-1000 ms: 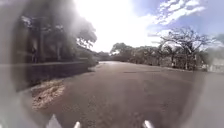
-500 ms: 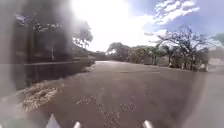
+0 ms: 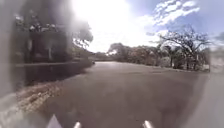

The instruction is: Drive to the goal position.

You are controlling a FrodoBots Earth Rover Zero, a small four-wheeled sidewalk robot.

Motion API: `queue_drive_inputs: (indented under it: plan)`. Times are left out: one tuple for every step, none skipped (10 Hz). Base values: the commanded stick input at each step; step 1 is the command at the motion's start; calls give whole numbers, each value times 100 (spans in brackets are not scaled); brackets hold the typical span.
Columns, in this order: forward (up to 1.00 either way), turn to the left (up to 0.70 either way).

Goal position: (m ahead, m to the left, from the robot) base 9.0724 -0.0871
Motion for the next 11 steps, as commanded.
queue_drive_inputs:
  plan:
    - [50, 0]
    - [50, 0]
    - [50, 0]
    - [50, 0]
    - [50, 0]
    - [50, 0]
    - [50, 0]
    - [50, 0]
    - [50, 0]
    - [50, 0]
    - [50, 0]
